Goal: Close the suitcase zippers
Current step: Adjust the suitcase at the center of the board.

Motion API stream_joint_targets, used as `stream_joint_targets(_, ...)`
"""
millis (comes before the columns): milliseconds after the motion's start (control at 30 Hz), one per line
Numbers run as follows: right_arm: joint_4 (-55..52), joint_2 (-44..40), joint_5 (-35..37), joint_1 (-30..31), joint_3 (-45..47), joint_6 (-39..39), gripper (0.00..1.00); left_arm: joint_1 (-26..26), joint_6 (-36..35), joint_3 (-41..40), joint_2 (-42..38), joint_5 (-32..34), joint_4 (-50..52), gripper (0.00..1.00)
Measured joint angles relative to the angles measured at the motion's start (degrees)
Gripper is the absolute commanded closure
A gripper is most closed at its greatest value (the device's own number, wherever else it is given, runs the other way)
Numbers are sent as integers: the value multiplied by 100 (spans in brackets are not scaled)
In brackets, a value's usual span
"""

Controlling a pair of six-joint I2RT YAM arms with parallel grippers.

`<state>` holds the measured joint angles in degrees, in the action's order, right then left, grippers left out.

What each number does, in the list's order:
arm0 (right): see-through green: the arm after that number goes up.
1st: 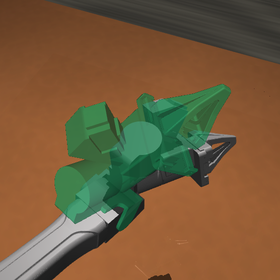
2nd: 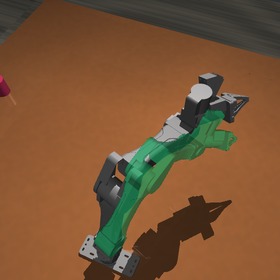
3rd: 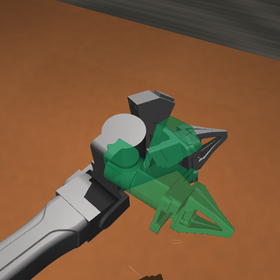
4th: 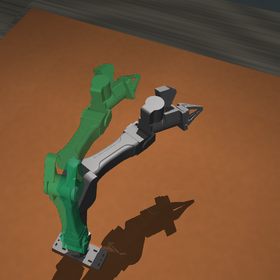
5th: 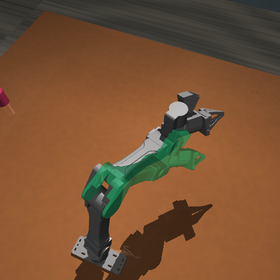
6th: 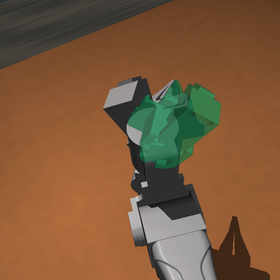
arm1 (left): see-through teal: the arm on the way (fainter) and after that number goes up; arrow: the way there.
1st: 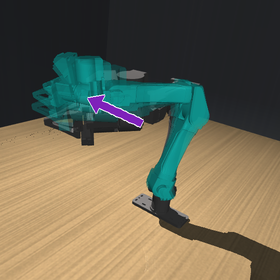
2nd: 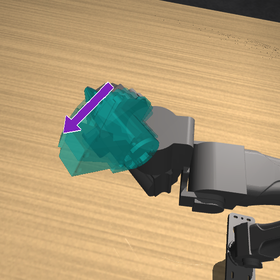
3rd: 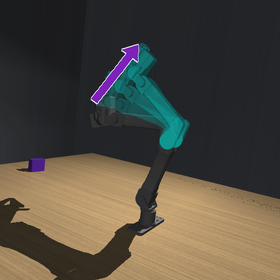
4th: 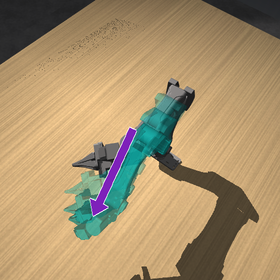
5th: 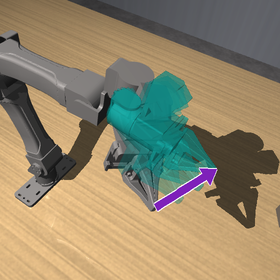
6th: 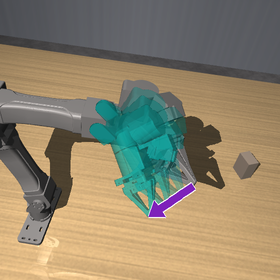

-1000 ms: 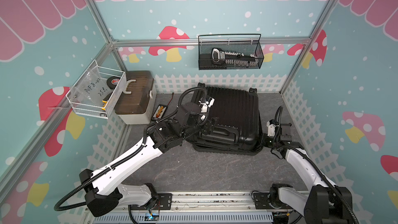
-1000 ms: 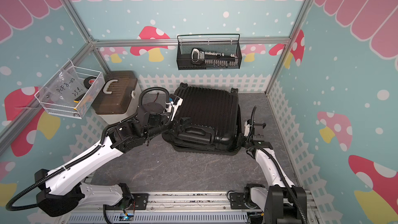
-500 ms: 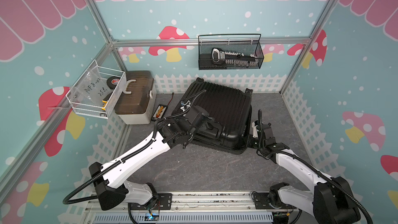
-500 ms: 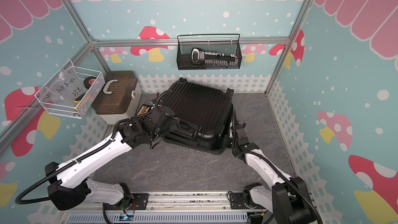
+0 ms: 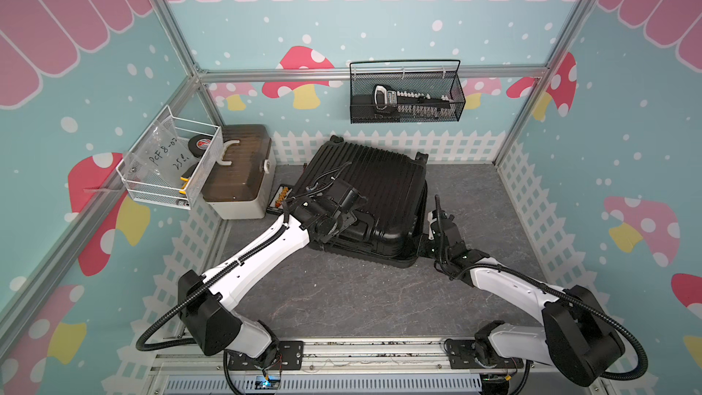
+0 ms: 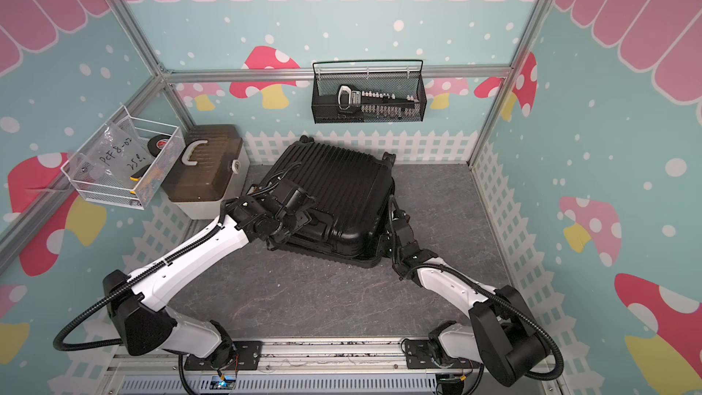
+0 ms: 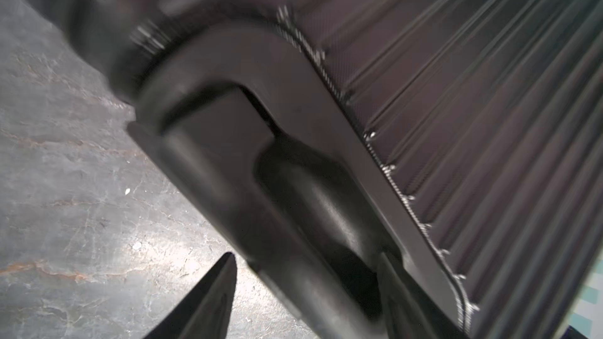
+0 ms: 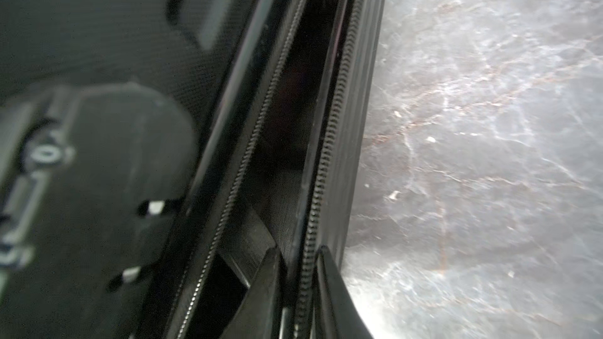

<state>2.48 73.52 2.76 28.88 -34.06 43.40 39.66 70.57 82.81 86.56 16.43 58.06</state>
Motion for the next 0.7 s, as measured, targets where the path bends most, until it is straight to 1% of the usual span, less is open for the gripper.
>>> stream_joint_targets(167,39,-2,299,225,-2,136,82,-61,234,-140,146,-160,2,38)
stream_joint_targets(300,-109,-267,529,356,131,221,81,-76,509,-260,144,-177,-11,43)
stream_joint_targets(367,-308,-498,621,417,205,210,77,-68,673,-295,144,-212,-2,54)
stream_joint_targets(400,-455,-629,656,437,232,190,75,-68,800,-297,144,-216,7,58)
stream_joint_targets(467,-811,-905,708,518,251,85,68,-94,1067,-295,164,-212,13,61)
stream_joint_targets(500,-990,-1091,813,551,249,-22,65,-116,1115,-289,192,-201,-7,65)
stream_joint_targets(567,-1270,-1451,1147,544,192,-175,61,-142,1102,-278,245,-105,-85,68)
stream_joint_targets(700,-1899,-1937,1860,509,-175,-520,57,-192,866,-219,345,109,-197,75)
